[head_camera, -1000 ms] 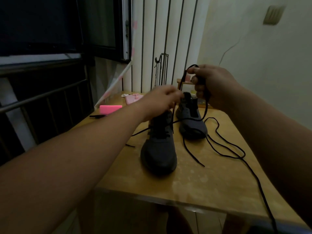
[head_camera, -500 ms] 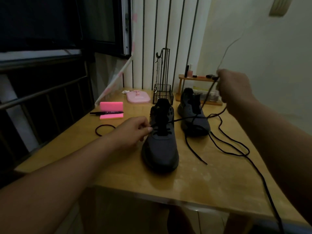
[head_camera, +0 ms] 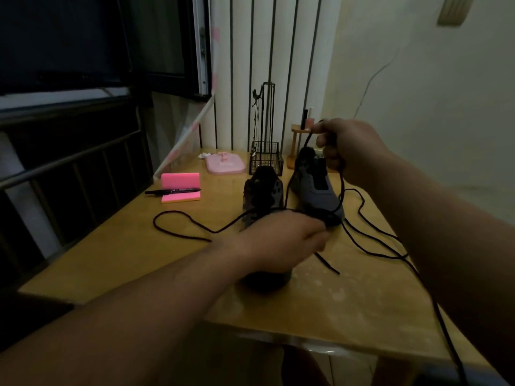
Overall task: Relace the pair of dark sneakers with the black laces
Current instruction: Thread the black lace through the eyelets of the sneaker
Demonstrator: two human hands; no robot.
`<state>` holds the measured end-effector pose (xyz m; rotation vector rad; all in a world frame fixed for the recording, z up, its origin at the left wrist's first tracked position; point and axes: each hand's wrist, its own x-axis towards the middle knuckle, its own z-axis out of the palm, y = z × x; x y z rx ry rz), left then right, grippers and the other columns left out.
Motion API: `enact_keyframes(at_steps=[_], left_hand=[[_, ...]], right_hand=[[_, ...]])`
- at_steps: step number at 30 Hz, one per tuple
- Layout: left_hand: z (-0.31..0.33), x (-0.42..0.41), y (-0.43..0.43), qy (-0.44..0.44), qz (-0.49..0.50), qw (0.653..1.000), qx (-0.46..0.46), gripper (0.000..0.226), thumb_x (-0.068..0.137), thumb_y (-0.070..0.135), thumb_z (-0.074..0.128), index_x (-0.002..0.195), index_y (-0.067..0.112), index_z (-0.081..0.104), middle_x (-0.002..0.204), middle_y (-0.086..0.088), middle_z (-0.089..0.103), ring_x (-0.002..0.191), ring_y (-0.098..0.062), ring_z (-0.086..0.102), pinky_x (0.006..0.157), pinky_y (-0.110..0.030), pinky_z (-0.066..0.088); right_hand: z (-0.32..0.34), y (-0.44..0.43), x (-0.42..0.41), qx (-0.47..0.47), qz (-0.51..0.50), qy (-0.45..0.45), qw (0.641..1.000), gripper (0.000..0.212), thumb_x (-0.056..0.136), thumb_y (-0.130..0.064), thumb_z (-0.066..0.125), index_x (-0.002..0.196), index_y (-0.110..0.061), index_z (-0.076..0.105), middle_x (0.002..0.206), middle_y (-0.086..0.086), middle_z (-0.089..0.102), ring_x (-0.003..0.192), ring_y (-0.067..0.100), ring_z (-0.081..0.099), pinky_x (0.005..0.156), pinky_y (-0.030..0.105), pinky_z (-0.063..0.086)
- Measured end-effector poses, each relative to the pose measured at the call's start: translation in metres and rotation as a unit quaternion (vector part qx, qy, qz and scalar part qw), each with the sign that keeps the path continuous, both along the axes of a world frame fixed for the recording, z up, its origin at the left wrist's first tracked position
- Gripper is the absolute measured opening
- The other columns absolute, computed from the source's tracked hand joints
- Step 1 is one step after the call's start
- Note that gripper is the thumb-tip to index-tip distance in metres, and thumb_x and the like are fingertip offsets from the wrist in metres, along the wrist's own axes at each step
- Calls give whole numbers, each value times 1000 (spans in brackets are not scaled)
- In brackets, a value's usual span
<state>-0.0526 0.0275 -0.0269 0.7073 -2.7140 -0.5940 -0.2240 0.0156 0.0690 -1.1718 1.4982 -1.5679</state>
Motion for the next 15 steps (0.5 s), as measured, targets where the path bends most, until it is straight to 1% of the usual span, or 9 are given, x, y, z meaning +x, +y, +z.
enact_keyframes(at_steps=[1,2,4,5,7,8,10,12,15], left_hand=[[-5,2,0,22,11,1000,-16,25,110,40,45,103,27,65,94,7,62,86,-9,60,79,-38,55],[-6,5,-4,87,48,995,-25,18,109,37,49,101,28,62,95,8,60,86,-9,59,78,-38,54],[4,11,-24,254,142,956,-33,9,105,32,58,113,29,58,111,7,58,100,-7,58,87,-34,54],[14,13,-33,292,160,943,-15,28,102,30,63,129,29,54,127,5,55,114,-7,55,97,-32,52],[37,15,-45,263,121,956,44,57,99,28,68,150,27,43,148,3,49,132,-9,47,109,-31,44],[47,14,-45,234,93,966,62,51,100,26,67,148,25,48,144,2,56,130,-10,53,110,-33,46],[59,11,-47,209,51,970,112,21,105,24,60,125,19,65,107,0,72,104,-17,69,103,-44,56],[65,16,-49,220,27,956,191,21,109,27,53,111,12,68,73,2,64,75,-26,67,93,-50,59],[68,33,-62,193,39,954,225,34,110,38,47,102,11,67,62,3,45,58,-17,47,74,-40,56]], right_hand=[[-2,-1,-4,21,1,27,999,28,107,-28,48,113,-10,68,72,-1,55,49,9,40,45,23,32],[-5,-1,-7,44,12,65,997,27,107,-29,50,114,-12,70,71,-1,54,50,9,40,46,23,31],[-9,3,-9,83,75,146,983,30,106,-38,53,108,-15,72,68,-2,51,52,11,40,48,26,31],[-10,6,-9,90,116,169,975,34,106,-43,53,105,-15,71,69,-2,49,54,12,39,49,26,30],[-11,12,-7,85,194,171,962,36,106,-43,52,104,-12,69,70,-1,46,55,13,36,49,27,28],[-9,16,-6,74,225,160,958,34,107,-41,51,102,-11,67,70,-1,44,54,13,34,48,26,27],[-4,24,-8,44,245,126,960,31,107,-37,49,94,-13,64,69,-2,41,53,12,32,47,24,26],[-4,31,-20,14,201,94,975,31,106,-33,48,85,-15,61,66,-2,38,52,12,30,47,24,25],[-21,40,-47,27,113,101,988,30,104,-29,47,79,-14,56,62,-2,39,52,13,29,47,27,24]])
